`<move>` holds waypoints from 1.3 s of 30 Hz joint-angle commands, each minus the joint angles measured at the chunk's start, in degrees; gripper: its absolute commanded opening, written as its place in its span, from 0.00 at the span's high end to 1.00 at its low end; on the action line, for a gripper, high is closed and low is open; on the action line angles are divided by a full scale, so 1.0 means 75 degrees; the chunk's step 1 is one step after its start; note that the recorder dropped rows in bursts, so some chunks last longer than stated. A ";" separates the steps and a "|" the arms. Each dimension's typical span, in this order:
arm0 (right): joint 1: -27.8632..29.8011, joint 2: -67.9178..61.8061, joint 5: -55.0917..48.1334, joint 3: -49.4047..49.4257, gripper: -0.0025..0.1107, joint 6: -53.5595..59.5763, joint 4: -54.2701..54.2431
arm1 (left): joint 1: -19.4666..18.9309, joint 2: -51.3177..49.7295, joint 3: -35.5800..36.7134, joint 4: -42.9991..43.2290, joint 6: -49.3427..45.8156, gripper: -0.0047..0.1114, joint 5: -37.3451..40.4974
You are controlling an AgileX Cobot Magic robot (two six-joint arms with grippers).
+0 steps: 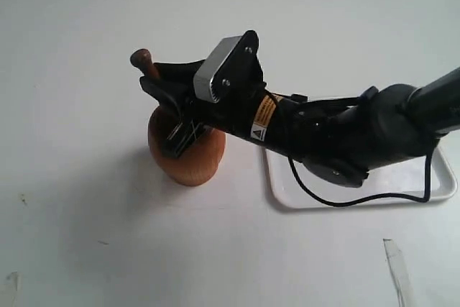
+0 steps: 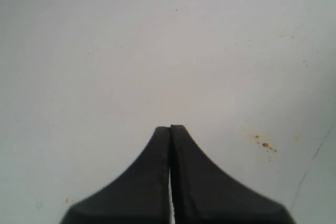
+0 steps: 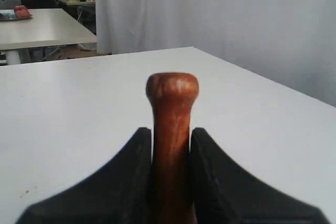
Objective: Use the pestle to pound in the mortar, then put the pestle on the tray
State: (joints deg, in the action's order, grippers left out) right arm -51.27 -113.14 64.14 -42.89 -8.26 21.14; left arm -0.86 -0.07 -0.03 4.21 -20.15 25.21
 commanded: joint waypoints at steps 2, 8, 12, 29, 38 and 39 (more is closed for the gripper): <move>-0.0011 0.1276 0.0550 0.0106 0.98 0.0727 0.0024 | 0.0059 0.0009 0.0004 -0.0056 0.0063 0.96 -0.0023; -0.0011 0.1889 -0.1034 0.0106 0.98 0.0554 -0.0063 | 0.0059 0.0009 0.0004 -0.0056 0.0063 0.96 -0.0023; -0.0011 0.1182 -0.1245 0.0106 0.98 0.0015 0.0017 | 0.0059 0.0009 0.0004 -0.0056 0.0063 0.96 -0.0023; -0.0008 0.2141 -0.0534 0.0106 0.98 0.0238 0.0101 | 0.0059 0.0009 0.0004 -0.0056 0.0063 0.96 -0.0023; -0.0023 -0.0196 -0.0507 0.0106 0.98 -0.0097 0.0152 | 0.0059 0.0009 0.0004 -0.0056 0.0063 0.96 -0.0023; -0.0023 -0.0291 -0.0350 0.0106 0.98 -0.0098 0.0164 | 0.0059 0.0009 0.0004 -0.0056 0.0063 0.96 -0.0023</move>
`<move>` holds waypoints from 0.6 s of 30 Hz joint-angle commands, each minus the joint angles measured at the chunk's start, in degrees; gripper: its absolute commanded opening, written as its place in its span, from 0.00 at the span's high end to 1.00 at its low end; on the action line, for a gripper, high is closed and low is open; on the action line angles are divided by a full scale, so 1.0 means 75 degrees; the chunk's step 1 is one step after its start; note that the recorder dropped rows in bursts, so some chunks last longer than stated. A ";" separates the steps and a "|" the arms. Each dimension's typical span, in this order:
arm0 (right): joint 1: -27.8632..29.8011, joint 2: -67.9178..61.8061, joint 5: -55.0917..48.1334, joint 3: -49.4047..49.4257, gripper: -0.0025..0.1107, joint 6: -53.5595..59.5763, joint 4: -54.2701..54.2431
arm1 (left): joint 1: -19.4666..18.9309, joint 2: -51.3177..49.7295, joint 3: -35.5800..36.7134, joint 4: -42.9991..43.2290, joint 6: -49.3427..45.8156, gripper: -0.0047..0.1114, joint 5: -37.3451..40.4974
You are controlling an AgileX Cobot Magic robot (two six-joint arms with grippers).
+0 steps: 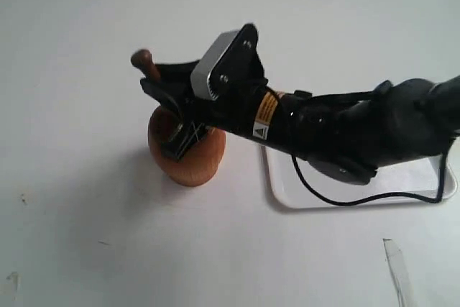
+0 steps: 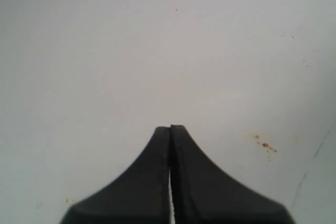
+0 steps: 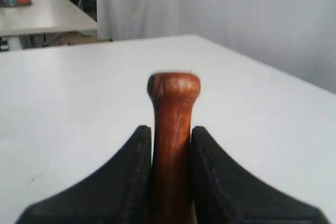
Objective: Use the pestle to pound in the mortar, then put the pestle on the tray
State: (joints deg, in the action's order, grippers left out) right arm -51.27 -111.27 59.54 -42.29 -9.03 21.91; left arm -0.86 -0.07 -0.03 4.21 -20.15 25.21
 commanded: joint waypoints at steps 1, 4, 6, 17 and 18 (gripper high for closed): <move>-0.0003 -0.0557 0.0442 0.0026 0.98 0.0004 0.0061 | 0.0059 0.0009 0.0004 -0.0056 0.0063 0.96 -0.0023; -0.0003 0.0390 0.1233 0.0026 0.98 0.0004 0.0287 | 0.0059 0.0009 0.0004 -0.0056 0.0063 0.96 -0.0023; -0.0019 0.1412 0.0491 0.0026 0.98 0.0004 0.0669 | 0.0059 0.0009 0.0004 -0.0056 0.0063 0.96 -0.0023; -0.0019 0.1080 -0.0403 0.0026 0.98 0.0455 0.0695 | 0.0059 0.0009 0.0004 -0.0056 0.0063 0.96 -0.0023; -0.0019 0.0956 -0.0251 0.0026 0.98 0.0455 0.0695 | 0.0059 0.0009 0.0004 -0.0056 0.0063 0.96 -0.0023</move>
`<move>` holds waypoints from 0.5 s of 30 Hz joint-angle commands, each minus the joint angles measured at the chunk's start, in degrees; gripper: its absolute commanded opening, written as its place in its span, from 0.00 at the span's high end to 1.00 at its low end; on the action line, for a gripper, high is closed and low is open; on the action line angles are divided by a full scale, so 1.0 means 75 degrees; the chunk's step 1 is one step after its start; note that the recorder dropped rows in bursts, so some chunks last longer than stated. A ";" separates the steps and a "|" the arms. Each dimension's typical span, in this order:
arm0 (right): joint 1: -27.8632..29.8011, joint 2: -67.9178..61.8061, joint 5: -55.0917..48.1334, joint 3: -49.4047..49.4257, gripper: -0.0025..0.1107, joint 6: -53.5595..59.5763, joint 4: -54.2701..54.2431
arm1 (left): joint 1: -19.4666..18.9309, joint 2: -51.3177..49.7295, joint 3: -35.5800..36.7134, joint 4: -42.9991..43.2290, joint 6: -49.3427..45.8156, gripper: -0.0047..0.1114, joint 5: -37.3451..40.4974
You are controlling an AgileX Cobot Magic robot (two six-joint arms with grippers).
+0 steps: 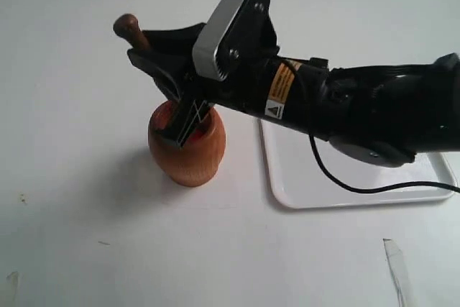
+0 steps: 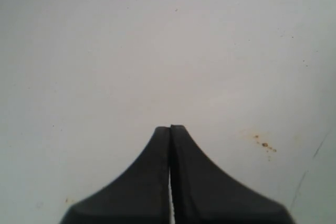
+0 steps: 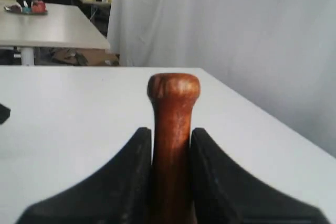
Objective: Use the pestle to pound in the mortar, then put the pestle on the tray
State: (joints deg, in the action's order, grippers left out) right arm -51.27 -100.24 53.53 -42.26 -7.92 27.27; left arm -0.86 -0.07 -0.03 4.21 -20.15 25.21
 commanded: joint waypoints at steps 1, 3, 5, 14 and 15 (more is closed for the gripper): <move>-0.0019 -0.0667 0.0684 0.0021 0.98 0.0254 -0.0064 | 0.0059 0.0009 0.0004 -0.0056 0.0063 0.96 -0.0023; -0.0019 -0.1012 0.0700 0.0021 0.98 0.0191 -0.0207 | 0.0059 0.0009 0.0004 -0.0056 0.0063 0.96 -0.0023; -0.0019 -0.1445 0.0700 0.0021 0.98 0.0090 -0.0247 | 0.0059 0.0009 0.0004 -0.0056 0.0063 0.96 -0.0023; -0.0019 -0.1380 0.1643 0.0021 0.98 0.0305 -0.0197 | 0.0059 0.0009 0.0004 -0.0056 0.0063 0.96 -0.0023; -0.0019 -0.1077 0.1601 0.0021 0.98 0.0429 -0.0197 | 0.0059 0.0009 0.0004 -0.0056 0.0063 0.96 -0.0023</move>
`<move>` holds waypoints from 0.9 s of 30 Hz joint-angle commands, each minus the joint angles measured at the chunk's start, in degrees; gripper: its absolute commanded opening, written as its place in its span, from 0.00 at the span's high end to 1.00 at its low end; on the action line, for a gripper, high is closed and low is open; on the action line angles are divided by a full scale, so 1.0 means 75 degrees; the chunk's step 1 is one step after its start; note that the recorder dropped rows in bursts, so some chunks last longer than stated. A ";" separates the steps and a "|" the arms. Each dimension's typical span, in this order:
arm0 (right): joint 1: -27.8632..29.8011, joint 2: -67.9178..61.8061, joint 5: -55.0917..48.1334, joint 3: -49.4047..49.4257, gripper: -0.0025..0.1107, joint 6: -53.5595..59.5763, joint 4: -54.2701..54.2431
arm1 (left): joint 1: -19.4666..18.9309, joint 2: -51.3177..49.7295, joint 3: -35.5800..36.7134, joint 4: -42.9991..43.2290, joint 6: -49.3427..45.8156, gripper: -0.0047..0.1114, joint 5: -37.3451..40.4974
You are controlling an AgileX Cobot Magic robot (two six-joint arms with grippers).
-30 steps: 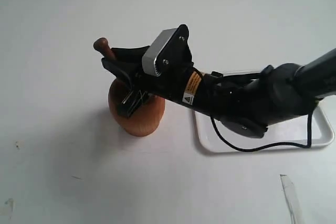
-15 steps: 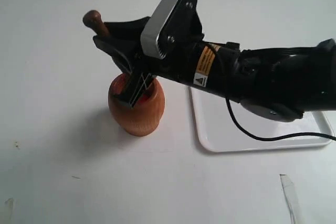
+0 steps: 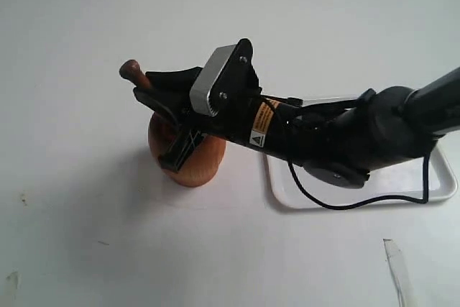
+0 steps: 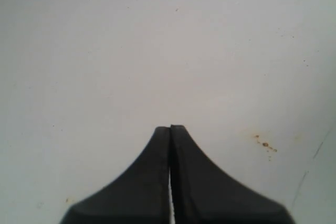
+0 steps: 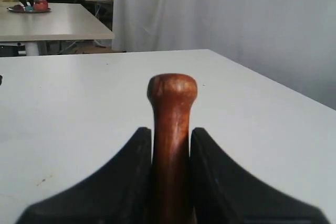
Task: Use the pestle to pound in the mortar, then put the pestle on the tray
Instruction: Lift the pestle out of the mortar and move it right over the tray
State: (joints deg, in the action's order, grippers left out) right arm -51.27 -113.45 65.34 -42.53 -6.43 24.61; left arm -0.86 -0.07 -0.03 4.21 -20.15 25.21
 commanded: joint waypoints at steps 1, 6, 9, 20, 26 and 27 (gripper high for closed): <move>-0.0019 0.1029 -0.0159 0.0058 0.98 0.0357 0.0158 | 0.0059 0.0009 0.0004 -0.0056 0.0063 0.96 -0.0023; -0.0019 0.2996 -0.2970 0.0058 0.98 0.0858 0.0158 | 0.0059 0.0009 0.0004 -0.0056 0.0063 0.96 -0.0023; -0.0019 0.4307 -0.5551 0.0058 0.98 0.0753 -0.0030 | 0.0059 0.0009 0.0004 -0.0056 0.0063 0.96 -0.0023; 0.0014 0.6793 -1.3876 0.0058 0.98 0.0858 -0.0362 | 0.0059 0.0009 0.0004 -0.0056 0.0063 0.96 -0.0023; 0.0139 0.5828 -1.4178 0.0021 0.98 0.1526 -0.0393 | 0.0059 0.0009 0.0004 -0.0056 0.0063 0.96 -0.0023; 0.0294 0.5579 -1.4377 -0.0045 0.98 0.1526 -0.0481 | 0.0059 0.0009 0.0004 -0.0056 0.0063 0.96 -0.0023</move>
State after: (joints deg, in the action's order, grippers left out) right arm -50.95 -67.68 -39.82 -42.17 3.59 22.18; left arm -0.86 -0.07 -0.03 4.21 -20.15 25.21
